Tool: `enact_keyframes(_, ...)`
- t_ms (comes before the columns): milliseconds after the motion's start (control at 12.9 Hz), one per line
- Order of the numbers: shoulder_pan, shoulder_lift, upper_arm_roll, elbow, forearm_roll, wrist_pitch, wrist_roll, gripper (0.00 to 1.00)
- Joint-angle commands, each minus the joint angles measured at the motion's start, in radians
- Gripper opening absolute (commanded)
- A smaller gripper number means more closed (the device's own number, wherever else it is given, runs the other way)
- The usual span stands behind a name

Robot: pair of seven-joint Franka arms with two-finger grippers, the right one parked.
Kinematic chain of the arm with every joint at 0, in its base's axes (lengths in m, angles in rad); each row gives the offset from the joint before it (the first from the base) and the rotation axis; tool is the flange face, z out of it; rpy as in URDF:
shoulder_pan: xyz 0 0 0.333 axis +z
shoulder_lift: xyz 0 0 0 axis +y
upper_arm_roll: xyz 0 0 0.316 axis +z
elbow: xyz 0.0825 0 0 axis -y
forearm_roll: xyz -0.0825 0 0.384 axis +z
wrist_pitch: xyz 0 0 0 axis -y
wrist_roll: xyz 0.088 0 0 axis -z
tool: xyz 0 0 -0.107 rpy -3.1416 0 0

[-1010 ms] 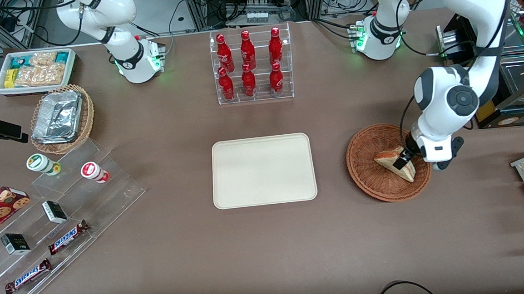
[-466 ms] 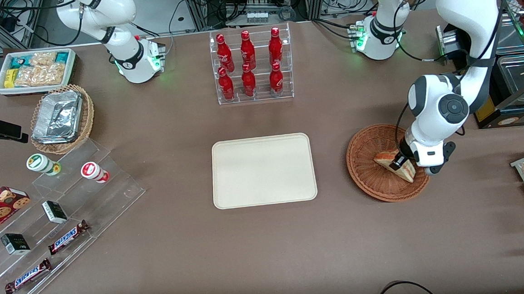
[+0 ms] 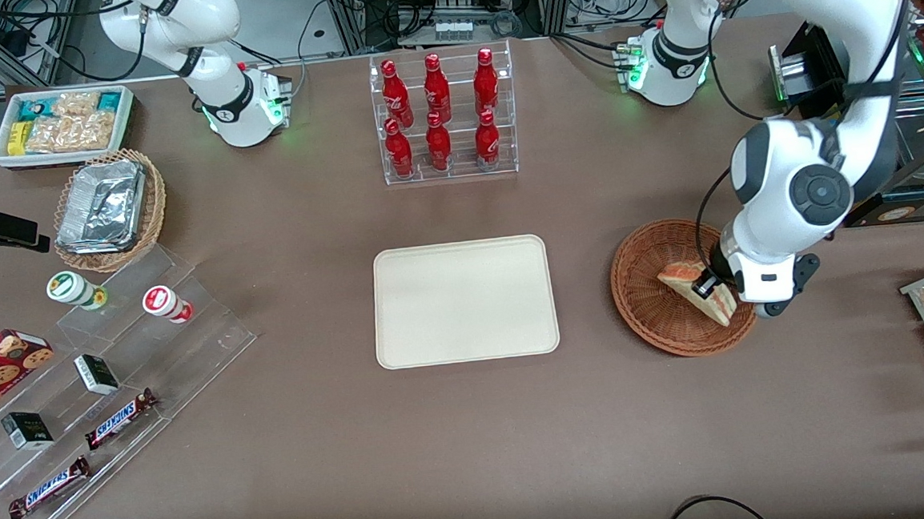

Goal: Place sandwich from basket to tray
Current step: 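Carry the held sandwich over the cream tray with the left gripper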

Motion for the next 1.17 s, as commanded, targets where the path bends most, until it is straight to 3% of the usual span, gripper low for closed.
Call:
enact_keyframes(0, -0.088, 0.005, 0.0, 0.19, 0.009, -0.17, -0.004, 0.0)
enact_keyframes(544, -0.369, 0.263, -0.04, 0.449, -0.036, -0.149, 0.126, 0.0)
enact_keyframes(777, -0.497, 0.401, -0.039, 0.5, -0.02, -0.019, 0.136, 0.0)
enact_keyframes(1087, -0.565, 0.493, -0.039, 0.497, 0.042, 0.114, 0.131, 0.0)
